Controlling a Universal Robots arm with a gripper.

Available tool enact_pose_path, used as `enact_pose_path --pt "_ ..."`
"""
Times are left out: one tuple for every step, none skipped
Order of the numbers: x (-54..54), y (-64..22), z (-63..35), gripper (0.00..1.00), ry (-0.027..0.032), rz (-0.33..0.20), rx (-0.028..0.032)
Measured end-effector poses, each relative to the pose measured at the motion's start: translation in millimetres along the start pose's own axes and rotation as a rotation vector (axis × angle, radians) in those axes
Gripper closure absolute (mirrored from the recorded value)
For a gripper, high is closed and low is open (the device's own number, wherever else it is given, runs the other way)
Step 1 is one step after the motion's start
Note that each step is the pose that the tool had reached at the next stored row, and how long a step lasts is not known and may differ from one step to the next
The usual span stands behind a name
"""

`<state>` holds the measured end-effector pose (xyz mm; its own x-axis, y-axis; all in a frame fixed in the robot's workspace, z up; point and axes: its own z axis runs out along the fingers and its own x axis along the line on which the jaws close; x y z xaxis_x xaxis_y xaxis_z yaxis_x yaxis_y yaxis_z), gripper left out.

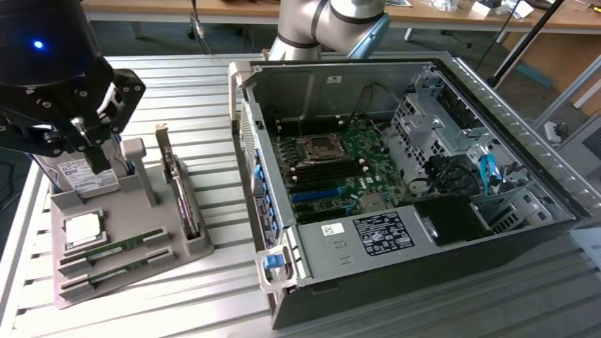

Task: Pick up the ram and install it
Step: 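Pick up the ram and move it above insertion slot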

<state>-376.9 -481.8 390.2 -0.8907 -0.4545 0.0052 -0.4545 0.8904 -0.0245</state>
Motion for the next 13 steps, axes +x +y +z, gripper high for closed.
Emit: enact_pose_path --pt "0.0 0.0 0.1 0.89 -0.0009 -0.036 0.0002" --pt "0.0 0.0 0.2 0.89 -0.0014 -0.056 0.0003" --pt "0.0 0.0 0.3 0.89 -0.0019 -0.08 0.0004" --pt "0.0 0.0 0.4 0.89 -0.0027 -0.11 0.0006" --pt "0.0 0.0 0.5 0.89 -0.0033 -0.135 0.0007" --pt "0.0 0.0 0.5 0.89 -0.004 -0.168 0.0009" --pt "0.0 0.0 0.7 0.89 -0.005 -0.205 0.0011" --pt "0.0 0.0 0.8 0.89 -0.0054 -0.222 0.0012" --pt "0.0 0.0 0.9 0.89 -0.006 -0.245 0.0013" --pt "0.0 0.0 1.0 0.89 -0.0066 -0.271 0.0014" --pt "0.0 0.0 1.0 0.89 -0.007 -0.287 0.0015" --pt "0.0 0.0 1.1 0.89 -0.0075 -0.305 0.0016" --pt "0.0 0.0 1.2 0.89 -0.008 -0.324 0.0017"
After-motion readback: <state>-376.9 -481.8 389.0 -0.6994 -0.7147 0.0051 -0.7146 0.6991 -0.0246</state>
